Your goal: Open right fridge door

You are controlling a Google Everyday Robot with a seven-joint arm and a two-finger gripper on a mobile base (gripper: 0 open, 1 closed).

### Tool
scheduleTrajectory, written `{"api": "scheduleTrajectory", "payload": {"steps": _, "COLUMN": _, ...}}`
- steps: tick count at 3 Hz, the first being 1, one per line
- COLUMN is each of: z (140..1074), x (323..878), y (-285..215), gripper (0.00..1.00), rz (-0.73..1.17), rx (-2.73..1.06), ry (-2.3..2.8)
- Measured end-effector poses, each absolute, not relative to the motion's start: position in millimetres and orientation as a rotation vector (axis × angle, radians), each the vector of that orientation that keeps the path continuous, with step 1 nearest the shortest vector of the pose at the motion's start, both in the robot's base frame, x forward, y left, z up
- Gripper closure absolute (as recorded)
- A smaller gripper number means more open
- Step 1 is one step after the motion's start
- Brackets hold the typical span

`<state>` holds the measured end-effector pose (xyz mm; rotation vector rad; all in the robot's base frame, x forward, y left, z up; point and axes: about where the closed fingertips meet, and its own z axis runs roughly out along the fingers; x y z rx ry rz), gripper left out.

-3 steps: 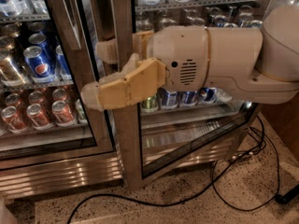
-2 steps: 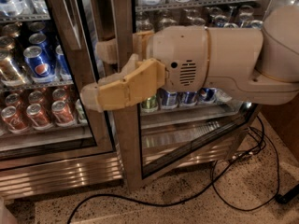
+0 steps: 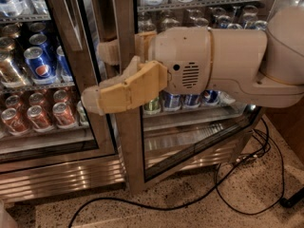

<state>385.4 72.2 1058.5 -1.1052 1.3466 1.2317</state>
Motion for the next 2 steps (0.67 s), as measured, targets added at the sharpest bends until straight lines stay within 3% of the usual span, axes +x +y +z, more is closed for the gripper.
{"api": "scheduleTrajectory", "payload": {"steps": 2, "z": 1059.5, "x": 385.1, "y": 73.7, "gripper": 0.0, "rz": 1.259, "rx": -1.111, "ry": 1.336}}
